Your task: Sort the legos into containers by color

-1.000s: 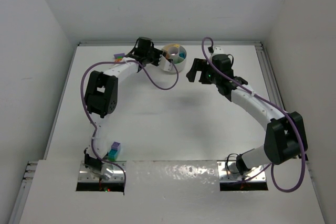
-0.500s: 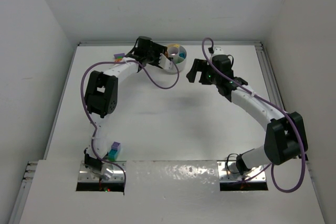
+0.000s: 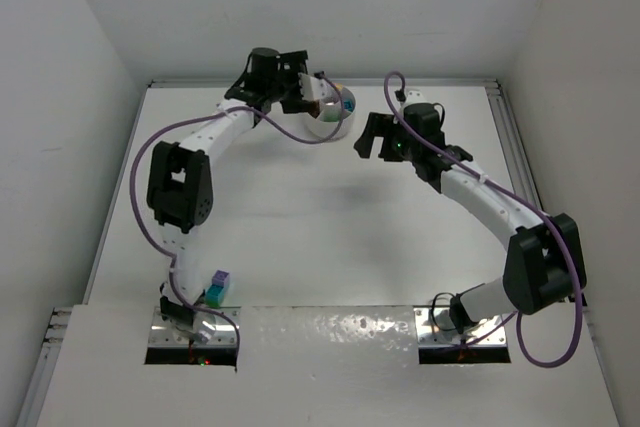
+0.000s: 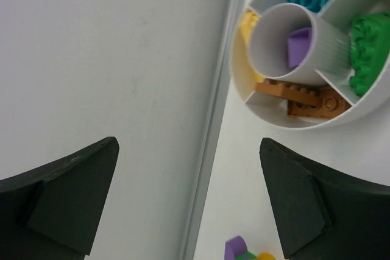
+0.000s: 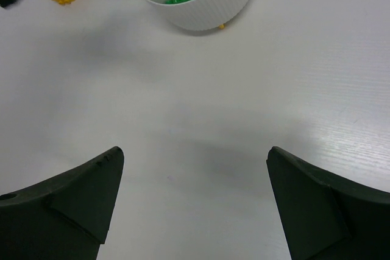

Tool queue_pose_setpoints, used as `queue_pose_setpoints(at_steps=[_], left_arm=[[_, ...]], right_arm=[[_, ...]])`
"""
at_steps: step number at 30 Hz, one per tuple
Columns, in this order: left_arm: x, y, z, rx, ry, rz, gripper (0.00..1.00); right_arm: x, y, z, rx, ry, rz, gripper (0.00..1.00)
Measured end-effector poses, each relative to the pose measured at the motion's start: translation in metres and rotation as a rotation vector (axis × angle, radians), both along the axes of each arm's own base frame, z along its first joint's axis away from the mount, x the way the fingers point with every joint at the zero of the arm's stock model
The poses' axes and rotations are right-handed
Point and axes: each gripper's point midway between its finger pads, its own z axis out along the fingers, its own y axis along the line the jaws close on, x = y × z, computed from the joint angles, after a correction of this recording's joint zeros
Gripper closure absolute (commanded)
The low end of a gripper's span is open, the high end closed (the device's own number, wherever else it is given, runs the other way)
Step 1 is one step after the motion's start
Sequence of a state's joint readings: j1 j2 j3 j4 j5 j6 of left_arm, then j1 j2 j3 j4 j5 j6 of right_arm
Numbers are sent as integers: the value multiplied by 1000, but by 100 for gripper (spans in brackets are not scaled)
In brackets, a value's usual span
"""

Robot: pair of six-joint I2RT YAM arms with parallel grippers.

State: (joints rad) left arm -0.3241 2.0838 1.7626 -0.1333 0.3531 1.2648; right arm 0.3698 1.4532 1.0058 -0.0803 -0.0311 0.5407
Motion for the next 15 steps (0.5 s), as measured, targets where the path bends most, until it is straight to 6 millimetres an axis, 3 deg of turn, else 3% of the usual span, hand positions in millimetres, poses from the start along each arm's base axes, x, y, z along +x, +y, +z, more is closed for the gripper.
queue_pose_setpoints(at_steps=[4,6,9,12,15], left_arm=[[-15,22,51,-112,38,122,3],[-33,38,71,-140,81,190,4],[-77,64,92,-161,171,292,4],[-133,90,84,-168,275,392,4],[-199,116,40,-124,410,479,2]], right_arm=[[1,4,10,5,-10,22,2],[1,6,14,11,-14,36,2],[-4,8,14,18,-4,52,3],[-10,7,8,19,17,56,4],[-20,6,-3,7,59,60,5]])
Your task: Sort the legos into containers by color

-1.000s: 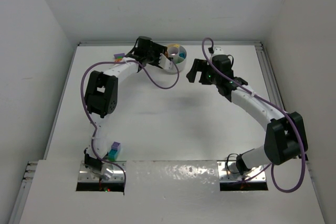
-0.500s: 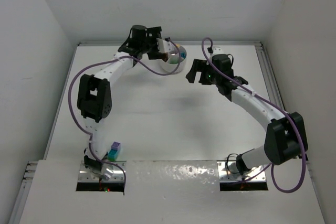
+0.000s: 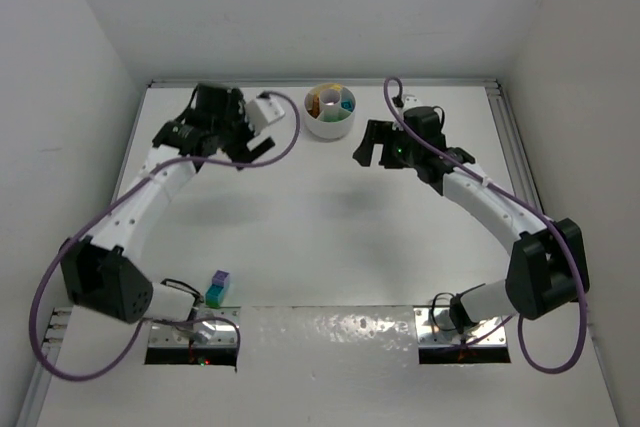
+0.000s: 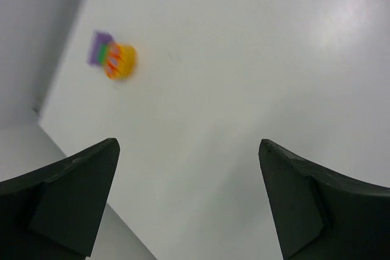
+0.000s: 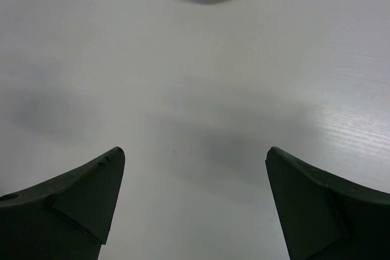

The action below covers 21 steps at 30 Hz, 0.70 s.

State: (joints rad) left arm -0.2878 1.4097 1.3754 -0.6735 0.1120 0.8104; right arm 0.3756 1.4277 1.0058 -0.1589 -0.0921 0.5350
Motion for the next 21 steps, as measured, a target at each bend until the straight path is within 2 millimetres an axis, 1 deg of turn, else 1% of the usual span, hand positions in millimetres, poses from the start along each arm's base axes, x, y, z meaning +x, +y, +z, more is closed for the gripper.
queue_pose_setpoints(at_steps=[1,2,3,5,7,9,11,15,21], left_arm=[[-16,7,-14,14,41,14,1],[-40,17,-35,34,99,37,1],[-59,25,-53,55,151,54,0],[-92,39,-79,98,243,80,0],[-116,50,-95,134,316,102,0],[-134,58,-106,162,371,115,0],[-145,62,-112,181,410,120,0],[-157,66,-120,200,458,122,0],[-178,73,-131,231,543,120,0]], right_arm=[[-3,0,-4,-7,15,2,5],[-7,0,-8,-13,28,4,5],[-11,0,-13,-21,44,8,5],[-19,1,-21,-38,68,15,5],[-29,4,-29,-61,91,26,5],[-40,10,-36,-82,111,46,5],[-48,17,-40,-96,119,69,5],[-57,31,-40,-100,118,108,5],[-62,38,-41,-98,123,126,5]])
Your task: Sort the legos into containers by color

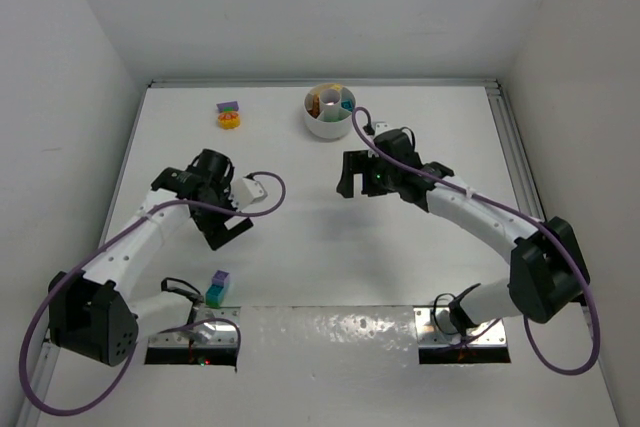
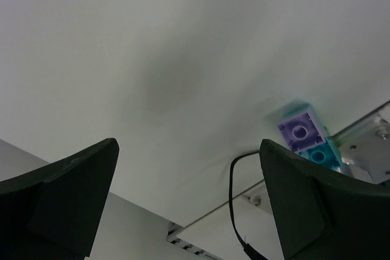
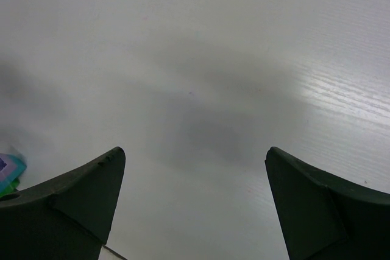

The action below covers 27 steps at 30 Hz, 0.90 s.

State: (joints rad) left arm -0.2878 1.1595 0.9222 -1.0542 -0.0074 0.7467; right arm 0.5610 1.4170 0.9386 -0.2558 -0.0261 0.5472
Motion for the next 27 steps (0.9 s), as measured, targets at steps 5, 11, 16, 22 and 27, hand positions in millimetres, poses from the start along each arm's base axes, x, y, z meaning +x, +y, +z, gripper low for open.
queue_pose_setpoints(at_steps=[5,11,16,22,27], left_arm=[[-28,1,-12,-6,103,-53,0],[-62,0,-29,-26,265,-106,0],[-73,-8,-33,-51,331,-137,0],[-82,-21,-48,-27,412,-198,0],[-89,-18,-60,15,445,-185,0]], right_arm=[[-4,0,-8,-6,22,-3,5],[-5,-3,-11,-19,29,-7,5],[-5,-8,-13,-45,27,-22,6],[-6,-13,-17,-69,38,-37,6],[-8,-21,-16,-94,33,-59,6]])
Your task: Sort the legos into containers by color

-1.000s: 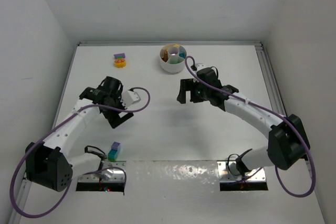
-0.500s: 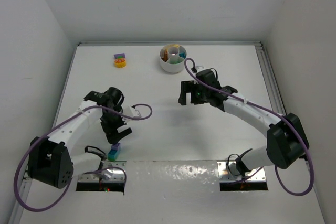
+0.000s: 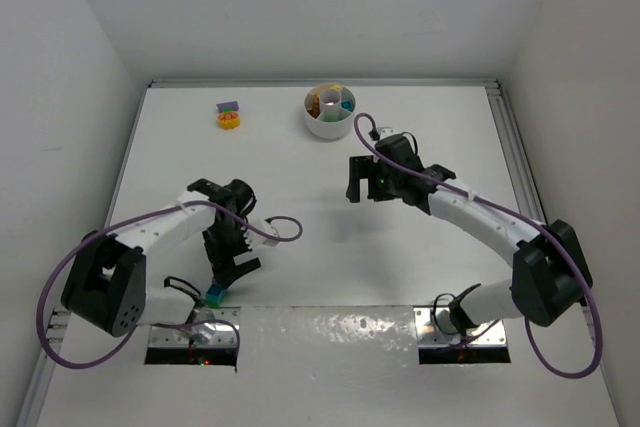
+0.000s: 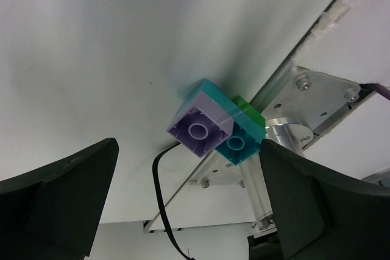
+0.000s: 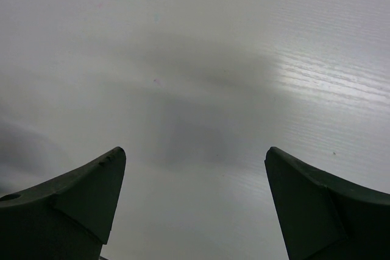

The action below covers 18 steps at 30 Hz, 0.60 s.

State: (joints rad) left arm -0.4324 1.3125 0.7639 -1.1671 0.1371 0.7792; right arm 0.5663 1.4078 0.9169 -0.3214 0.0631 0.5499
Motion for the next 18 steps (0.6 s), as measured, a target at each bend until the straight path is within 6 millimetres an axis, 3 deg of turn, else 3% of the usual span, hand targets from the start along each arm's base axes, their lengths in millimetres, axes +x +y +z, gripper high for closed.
queue_pose_setpoints(at_steps=[6,16,18], left_arm=[[7,3,-3,30,-32,23,2],[2,5,-15,91,42,46,7],[4,6,-15,100,30,60,14]], right_arm=[[-3,-10,9,-13,-31,-26,6],[-5,-20,7,-55,-25,-47,5],[-5,-22,9,-60,-36,-53,5]])
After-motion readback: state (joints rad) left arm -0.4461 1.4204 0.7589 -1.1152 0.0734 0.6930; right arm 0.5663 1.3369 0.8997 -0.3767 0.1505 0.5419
